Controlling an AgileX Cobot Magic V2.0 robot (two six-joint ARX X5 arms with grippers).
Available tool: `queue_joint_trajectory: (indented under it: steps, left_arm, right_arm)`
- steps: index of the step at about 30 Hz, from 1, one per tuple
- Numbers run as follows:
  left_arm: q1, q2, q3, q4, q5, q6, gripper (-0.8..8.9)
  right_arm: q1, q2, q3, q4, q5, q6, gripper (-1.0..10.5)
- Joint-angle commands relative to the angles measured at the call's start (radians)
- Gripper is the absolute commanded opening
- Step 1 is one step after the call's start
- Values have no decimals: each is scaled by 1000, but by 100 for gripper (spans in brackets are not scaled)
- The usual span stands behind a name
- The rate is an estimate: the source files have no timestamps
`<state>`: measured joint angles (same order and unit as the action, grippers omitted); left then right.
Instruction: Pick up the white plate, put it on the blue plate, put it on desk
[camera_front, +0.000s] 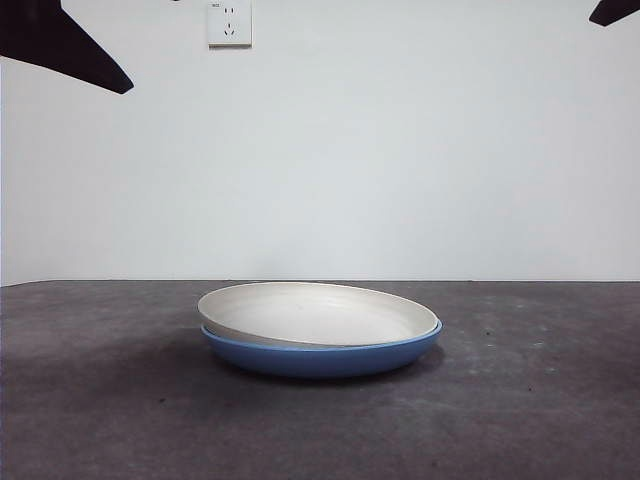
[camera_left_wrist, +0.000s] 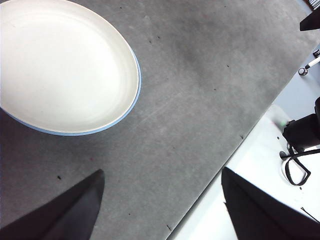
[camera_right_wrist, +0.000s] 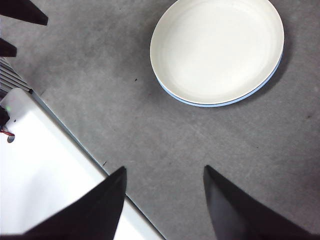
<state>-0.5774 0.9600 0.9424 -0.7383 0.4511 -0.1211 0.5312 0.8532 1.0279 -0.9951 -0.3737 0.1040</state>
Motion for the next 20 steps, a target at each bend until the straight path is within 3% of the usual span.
queue_joint_trajectory:
  steps: [1, 4, 8, 9, 20]
  left_arm:
    - [-5, 6, 13, 4, 6, 5, 373]
    - [-5, 6, 13, 4, 6, 5, 334]
    - [-5, 6, 13, 5, 6, 6, 62]
    - [-5, 6, 13, 5, 6, 6, 3]
    - [-5, 5, 13, 5, 6, 7, 9]
  right_arm:
    - [9, 8, 18, 3, -3, -11, 246]
    - [9, 8, 18, -2, -4, -11, 238]
    - [9, 8, 18, -21, -3, -11, 10]
    - [9, 8, 18, -23, -3, -12, 8]
    - [9, 8, 18, -21, 0, -11, 8]
